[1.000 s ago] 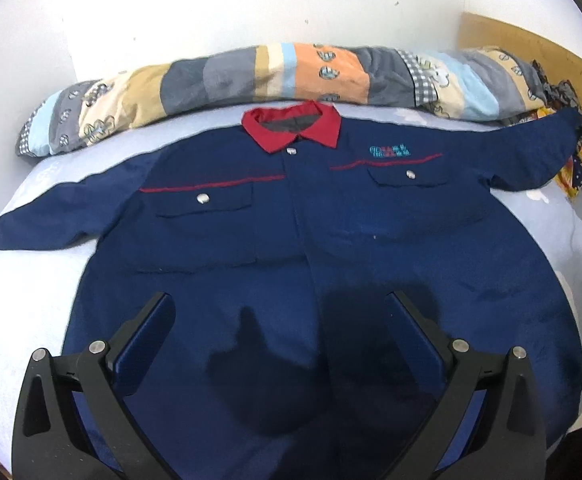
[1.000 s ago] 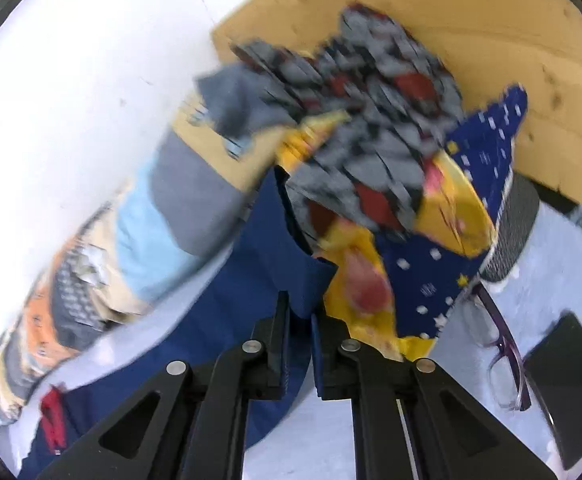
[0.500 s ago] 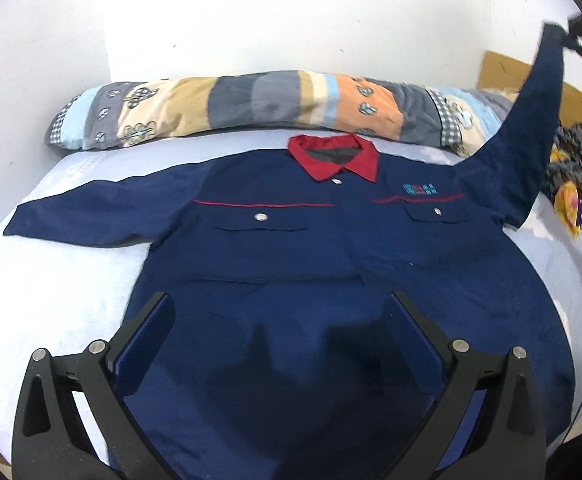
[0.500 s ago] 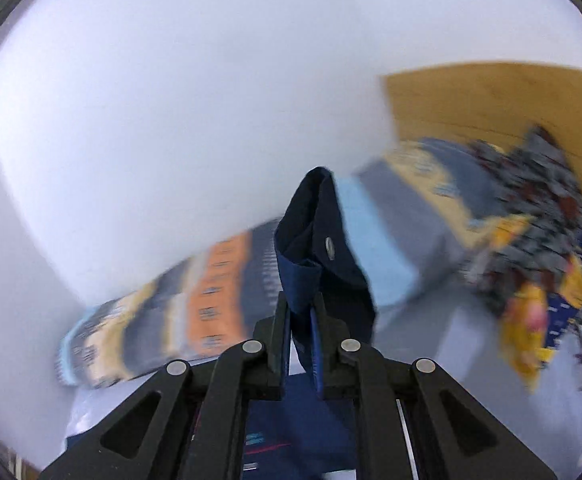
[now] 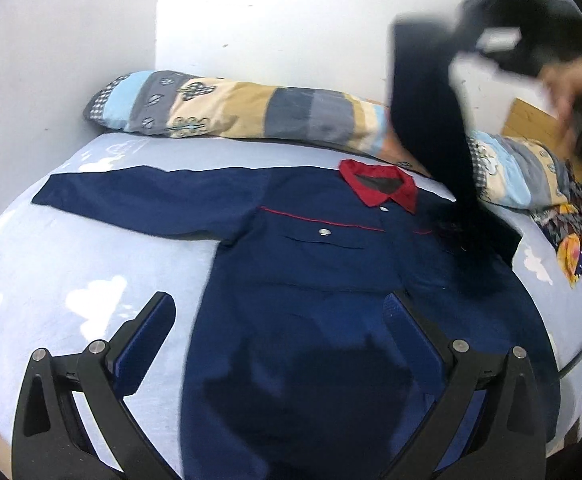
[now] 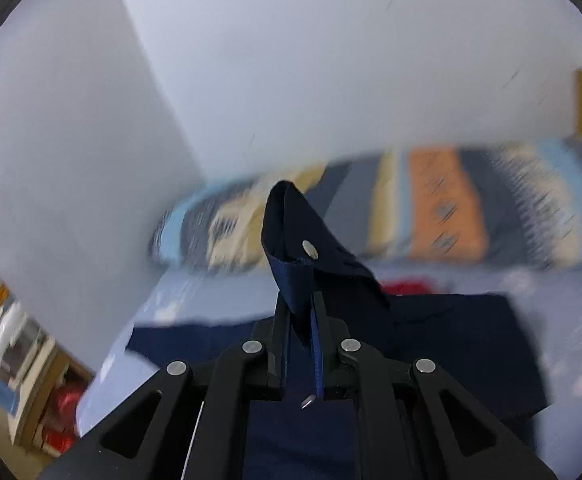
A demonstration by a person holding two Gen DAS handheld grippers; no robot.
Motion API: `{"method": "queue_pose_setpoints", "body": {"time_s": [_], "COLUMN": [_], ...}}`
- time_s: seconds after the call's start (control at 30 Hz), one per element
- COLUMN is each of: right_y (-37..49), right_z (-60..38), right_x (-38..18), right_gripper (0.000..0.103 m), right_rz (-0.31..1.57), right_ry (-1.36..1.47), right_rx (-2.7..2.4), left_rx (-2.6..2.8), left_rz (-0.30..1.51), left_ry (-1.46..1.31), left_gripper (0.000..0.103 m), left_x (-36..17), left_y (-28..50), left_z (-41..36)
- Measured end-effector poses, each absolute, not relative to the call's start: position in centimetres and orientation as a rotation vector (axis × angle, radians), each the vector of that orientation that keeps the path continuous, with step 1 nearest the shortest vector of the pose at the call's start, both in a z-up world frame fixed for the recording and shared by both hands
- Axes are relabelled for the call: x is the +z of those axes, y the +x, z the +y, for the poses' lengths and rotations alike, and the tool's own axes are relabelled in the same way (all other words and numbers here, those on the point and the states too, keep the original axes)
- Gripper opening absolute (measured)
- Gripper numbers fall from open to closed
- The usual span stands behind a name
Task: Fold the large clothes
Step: 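Grasp the sleeve cuff nearest the right gripper and lift it, then fold the held sleeve across the shirt body and open the right gripper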
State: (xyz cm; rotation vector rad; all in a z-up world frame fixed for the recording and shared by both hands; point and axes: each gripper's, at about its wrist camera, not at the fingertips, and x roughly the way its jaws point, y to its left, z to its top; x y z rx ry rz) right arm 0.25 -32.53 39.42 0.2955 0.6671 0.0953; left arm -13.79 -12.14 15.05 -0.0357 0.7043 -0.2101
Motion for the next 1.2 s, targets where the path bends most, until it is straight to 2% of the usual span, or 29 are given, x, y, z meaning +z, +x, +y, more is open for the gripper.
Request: {"method": "queue_pose_setpoints", "body": {"time_s": [0.27,0.3,0.33,0.37,0.4,0.47,0.53,0.6,0.67,0.8,0.9,1.03,1.2], "right_y": [4.2,4.0,3.8,3.7,3.5,2.4,1.9,0.6,-0.7,-3.0,-4.0,-6.9,-11.9], "right_z": [-26.2,-25.7,-25.1,-24.8,-24.4,-23.5,-24.3,-26.1,-29.4,-36.6,-41.7,-47.7,-48.0], "right_x": [17.4,15.4,13.5,12.4,11.9,12.8,14.8,17.0,19.3,21.0,19.3,13.8,15.2], "right_gripper": [0.010,0.015,0.024,0.037,0.039,0.053,0.052,0.055,0.069,0.069,0.069,0.069,0.070], "right_rz": [0.971,1.007,1.056,1.087,1.109,1.105,1.115,1.045,0.966,0.887,0.951,1.170,1.136], "right_ry": [0.346,0.356,0.362,0.370,0.373,0.356,0.380,0.408,0.417,0.376,0.266,0.272,0.262], "right_rx": [0.119,0.125,0.136,0.153,0.171,0.248,0.354,0.391,0.359,0.165,-0.115,-0.287,-0.290], "left_rx": [-0.189,-0.189,-0.190,-0.191,-0.191,-0.177,-0.155,-0.130,-0.109,-0.080,-0.075,-0.079,-0.070], "left_rz": [0.721,0.722,0.725,0.727,0.728,0.719,0.715,0.724,0.749,0.777,0.779,0.790,0.794], "left_ry": [-0.043,-0.044,-0.050,-0.055,-0.059,-0.069,-0.089,-0.118,-0.153,-0.186,-0.172,-0.145,-0.154], "left_gripper": [0.103,0.103,0.103,0.103,0.103,0.103,0.103,0.103,0.103,0.103,0.103,0.103,0.103], "left_x": [14.7,14.7,14.6,14.6,14.7,14.9,15.0,14.8,14.4,13.8,13.7,13.4,13.3], "left_y": [-13.3,-13.2,-13.0,-12.9,-12.8,-12.8,-12.8,-12.6,-12.2,-11.8,-11.8,-11.7,-11.6], "left_z": [-10.7,-10.6,-10.5,-10.4,-10.3,-9.7,-8.9,-8.0,-7.1,-6.5,-6.8,-7.4,-7.0]}}
